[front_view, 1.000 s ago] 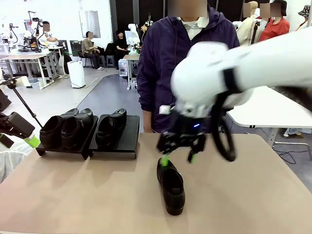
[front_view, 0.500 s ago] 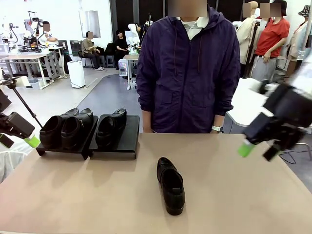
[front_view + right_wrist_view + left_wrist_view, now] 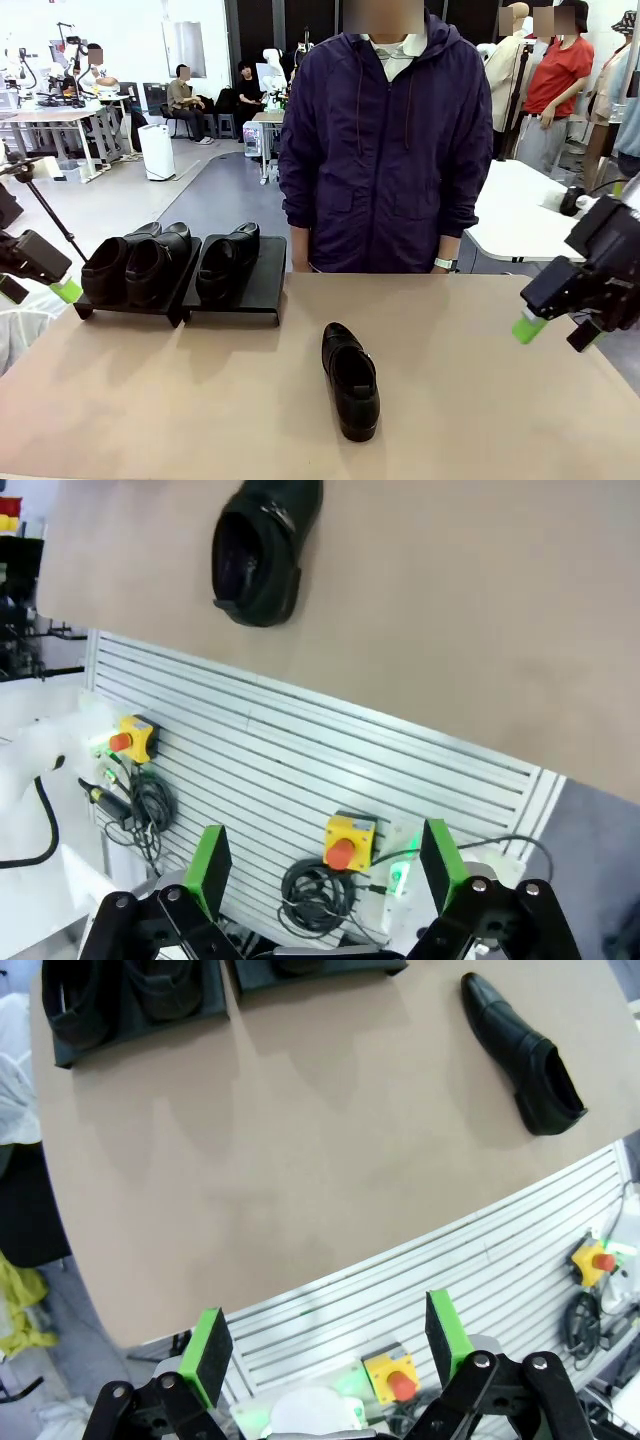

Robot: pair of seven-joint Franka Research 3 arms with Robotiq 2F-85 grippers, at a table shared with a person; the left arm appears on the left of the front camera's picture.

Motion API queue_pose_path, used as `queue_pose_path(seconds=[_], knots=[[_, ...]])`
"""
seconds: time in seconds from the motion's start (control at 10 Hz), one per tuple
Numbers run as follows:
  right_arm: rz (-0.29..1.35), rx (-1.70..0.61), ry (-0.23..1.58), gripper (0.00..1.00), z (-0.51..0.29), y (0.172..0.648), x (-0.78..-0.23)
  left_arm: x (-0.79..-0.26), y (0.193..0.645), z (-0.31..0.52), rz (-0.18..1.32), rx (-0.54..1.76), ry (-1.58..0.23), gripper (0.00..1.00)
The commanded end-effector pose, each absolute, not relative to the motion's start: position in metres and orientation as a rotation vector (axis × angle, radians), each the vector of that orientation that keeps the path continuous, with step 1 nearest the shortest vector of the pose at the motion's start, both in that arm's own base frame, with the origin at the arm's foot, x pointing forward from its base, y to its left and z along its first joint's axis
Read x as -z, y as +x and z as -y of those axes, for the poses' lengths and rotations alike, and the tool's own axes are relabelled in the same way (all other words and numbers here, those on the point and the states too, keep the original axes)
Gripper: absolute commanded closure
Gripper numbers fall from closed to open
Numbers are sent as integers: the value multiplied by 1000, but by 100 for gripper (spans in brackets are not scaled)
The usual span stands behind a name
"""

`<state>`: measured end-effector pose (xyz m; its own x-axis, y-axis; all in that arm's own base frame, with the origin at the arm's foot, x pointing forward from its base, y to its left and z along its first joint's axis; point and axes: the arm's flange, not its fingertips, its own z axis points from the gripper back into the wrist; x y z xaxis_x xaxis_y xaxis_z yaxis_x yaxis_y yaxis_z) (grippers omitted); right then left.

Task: Organize the shoes by placing them on the stand.
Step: Pick up one Shoe and place it in the middle of the table, then place the Shoe from the middle of the table onto the Shoes Stand.

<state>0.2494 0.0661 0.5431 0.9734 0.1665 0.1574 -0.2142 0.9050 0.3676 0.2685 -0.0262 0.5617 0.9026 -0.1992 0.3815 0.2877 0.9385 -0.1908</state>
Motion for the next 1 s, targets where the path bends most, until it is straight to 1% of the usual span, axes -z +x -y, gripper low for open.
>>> queue_pose_path(seconds=[0.0, 0.9], knots=[[172, -200, 451, 0, -58, 237, -559, -561, 269, 24, 364, 274, -266, 0], [172, -200, 451, 0, -58, 237, -559, -561, 269, 24, 364, 274, -266, 0]])
